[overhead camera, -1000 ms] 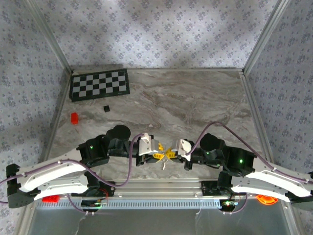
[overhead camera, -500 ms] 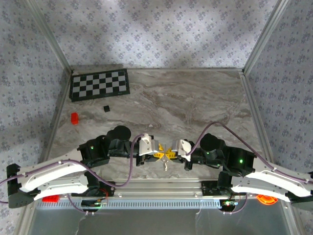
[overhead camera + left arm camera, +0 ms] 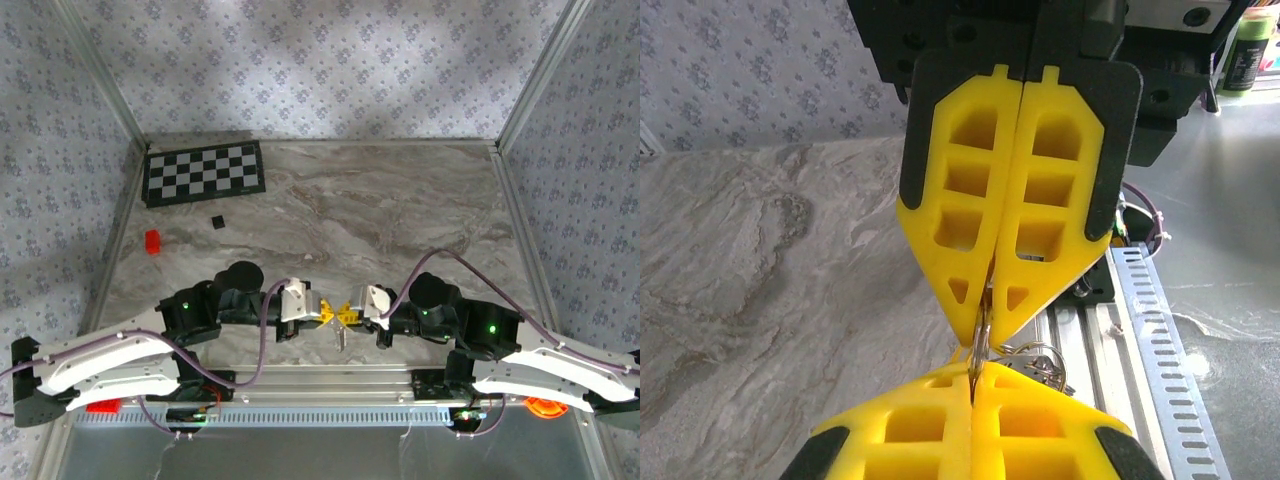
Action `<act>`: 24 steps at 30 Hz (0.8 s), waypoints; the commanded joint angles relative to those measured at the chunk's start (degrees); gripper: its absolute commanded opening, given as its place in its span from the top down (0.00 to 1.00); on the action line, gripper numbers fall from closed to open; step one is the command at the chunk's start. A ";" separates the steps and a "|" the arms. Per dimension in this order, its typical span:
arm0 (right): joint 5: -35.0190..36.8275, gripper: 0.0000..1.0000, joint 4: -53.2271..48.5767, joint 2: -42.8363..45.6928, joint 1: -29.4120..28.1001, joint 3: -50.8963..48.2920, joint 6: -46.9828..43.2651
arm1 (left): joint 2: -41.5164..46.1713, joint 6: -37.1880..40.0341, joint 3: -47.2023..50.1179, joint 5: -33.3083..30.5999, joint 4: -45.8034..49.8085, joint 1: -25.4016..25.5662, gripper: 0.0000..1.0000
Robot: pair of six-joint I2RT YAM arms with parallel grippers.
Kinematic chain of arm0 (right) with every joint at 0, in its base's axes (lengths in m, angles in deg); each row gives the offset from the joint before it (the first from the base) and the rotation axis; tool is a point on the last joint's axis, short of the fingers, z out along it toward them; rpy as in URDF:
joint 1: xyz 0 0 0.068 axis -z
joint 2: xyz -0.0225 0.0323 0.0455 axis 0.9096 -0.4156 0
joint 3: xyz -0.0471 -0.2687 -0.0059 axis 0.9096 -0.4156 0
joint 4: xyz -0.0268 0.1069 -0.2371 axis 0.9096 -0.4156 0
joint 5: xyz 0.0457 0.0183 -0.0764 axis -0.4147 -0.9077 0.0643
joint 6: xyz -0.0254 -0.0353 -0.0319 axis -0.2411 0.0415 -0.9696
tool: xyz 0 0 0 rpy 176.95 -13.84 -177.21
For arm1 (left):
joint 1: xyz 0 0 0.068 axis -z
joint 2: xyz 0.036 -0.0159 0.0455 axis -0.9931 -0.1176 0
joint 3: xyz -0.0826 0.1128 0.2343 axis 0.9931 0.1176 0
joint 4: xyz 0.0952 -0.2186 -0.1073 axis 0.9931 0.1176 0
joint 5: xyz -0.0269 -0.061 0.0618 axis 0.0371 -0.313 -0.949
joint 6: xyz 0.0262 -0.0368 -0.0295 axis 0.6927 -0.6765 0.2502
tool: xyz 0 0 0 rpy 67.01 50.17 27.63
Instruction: Put the keys on the keyring
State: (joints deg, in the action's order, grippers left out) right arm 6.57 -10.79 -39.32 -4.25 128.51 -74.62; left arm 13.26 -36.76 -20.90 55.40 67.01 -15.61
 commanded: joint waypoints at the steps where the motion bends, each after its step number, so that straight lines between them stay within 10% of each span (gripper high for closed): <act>1: 0.21 1.00 1.50 0.92 -0.35 1.13 -0.03 | 2.27 -0.65 0.19 -0.62 -3.16 0.23 1.00; 13: -0.50 0.63 4.05 4.26 -0.05 -0.47 2.11 | 7.08 -1.96 3.48 -1.20 -9.83 0.24 1.00; 24: -4.10 0.60 8.83 8.59 0.43 -3.78 2.58 | 9.94 -4.09 4.87 2.95 -15.38 0.19 1.00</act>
State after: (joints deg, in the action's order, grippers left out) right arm 4.67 -4.85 -31.36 -4.18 125.58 -72.84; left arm 22.20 -39.36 -16.38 56.04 56.37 -15.61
